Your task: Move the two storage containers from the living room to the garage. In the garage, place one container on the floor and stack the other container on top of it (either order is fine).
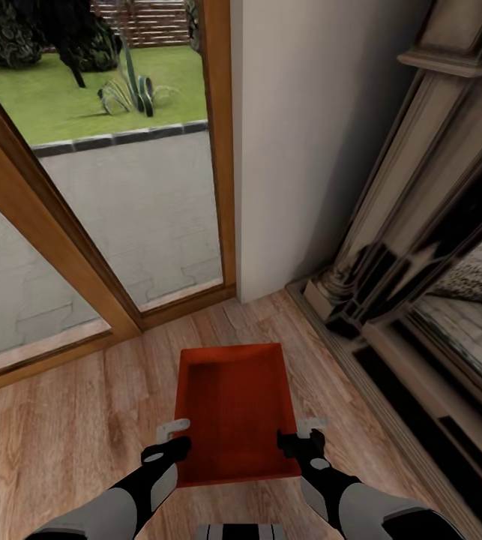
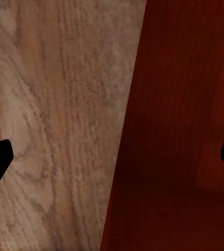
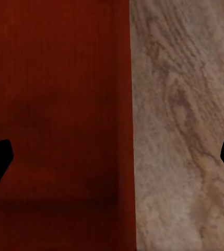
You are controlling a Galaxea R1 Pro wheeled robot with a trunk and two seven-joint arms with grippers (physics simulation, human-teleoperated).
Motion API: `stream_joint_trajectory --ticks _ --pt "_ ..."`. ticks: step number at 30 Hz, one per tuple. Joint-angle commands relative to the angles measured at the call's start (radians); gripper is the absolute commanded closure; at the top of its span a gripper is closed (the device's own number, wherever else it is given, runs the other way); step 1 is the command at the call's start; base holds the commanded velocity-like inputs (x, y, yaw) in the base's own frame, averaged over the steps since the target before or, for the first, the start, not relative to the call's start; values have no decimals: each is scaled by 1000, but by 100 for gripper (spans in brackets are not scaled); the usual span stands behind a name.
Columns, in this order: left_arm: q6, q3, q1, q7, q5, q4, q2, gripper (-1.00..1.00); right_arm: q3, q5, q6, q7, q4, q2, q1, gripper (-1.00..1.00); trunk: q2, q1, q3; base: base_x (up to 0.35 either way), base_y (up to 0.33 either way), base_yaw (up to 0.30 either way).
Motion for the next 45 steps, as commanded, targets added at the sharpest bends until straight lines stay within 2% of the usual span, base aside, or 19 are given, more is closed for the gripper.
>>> stream_joint_trajectory --ticks 1,21,29,45 --pt "-4 -3 0 2 9 1 0 -100 7 -4 -2 -4 1 1 -1 -100 0 0 -1 0 0 0" --pt "-4 -4 0 2 9 0 -1 -100 8 -4 0 -15 -3 -8 -1 -100 0 0 -1 0 0 1" --pt "-4 -4 0 2 9 0 -1 -100 6 -5 0 -14 -5 -9 -2 -100 0 0 -1 0 0 137" --pt "-4 -3 0 2 8 0 -2 -100 6 -5 0 -14 -5 -9 -2 -100 0 0 -1 0 0 10"
